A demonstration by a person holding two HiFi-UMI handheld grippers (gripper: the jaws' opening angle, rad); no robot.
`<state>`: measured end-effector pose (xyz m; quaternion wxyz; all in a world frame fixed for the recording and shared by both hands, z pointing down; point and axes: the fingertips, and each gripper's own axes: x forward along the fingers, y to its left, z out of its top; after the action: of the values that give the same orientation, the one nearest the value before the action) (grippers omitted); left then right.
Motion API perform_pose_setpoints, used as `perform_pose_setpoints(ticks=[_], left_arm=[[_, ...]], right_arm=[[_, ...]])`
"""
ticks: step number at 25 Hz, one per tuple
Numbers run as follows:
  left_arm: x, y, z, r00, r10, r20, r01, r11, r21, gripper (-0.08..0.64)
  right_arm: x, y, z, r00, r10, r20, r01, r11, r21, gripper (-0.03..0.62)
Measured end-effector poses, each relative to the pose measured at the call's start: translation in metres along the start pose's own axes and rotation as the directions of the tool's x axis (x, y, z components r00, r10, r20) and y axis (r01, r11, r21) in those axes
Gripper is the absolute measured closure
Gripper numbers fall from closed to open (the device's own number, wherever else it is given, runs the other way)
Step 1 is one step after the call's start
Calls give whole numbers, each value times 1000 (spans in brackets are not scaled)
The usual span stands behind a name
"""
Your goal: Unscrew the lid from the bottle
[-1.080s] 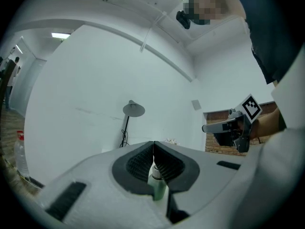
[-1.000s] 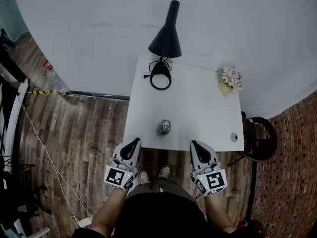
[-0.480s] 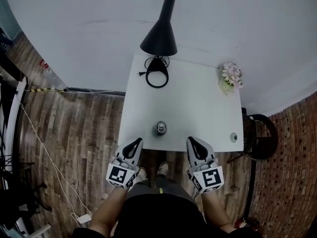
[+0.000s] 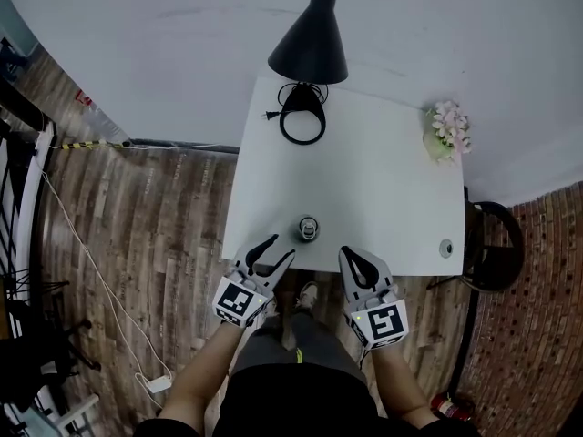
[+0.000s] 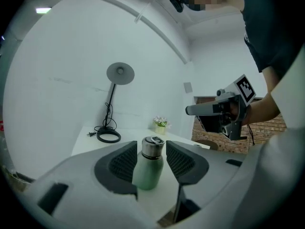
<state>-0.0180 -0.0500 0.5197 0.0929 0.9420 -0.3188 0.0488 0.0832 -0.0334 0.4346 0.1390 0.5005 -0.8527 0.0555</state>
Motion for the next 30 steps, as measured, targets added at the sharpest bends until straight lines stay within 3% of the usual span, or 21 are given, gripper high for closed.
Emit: perform_pose_setpoints(ticks=[10,17,26,30], left_arm=[[51,0,-45,989,-126,-81,126,992,-3,210],[80,-4,-56,976,-185,-116,187,982,10,179],[94,-4,-69,969,-192,-155,199,980,32,173],[95,-4,-71,969,-186,-160,197,979,51,173]], right_arm=[[20,-4,-30,999,5,-52,-4,1000,6,578],[35,2,-39,996,65,-56,-66,998,-5,569],[56,19,-60,984,135,-117,-136,991,-5,363],[71,28,-73,980,145,-132,-153,987,-51,324]])
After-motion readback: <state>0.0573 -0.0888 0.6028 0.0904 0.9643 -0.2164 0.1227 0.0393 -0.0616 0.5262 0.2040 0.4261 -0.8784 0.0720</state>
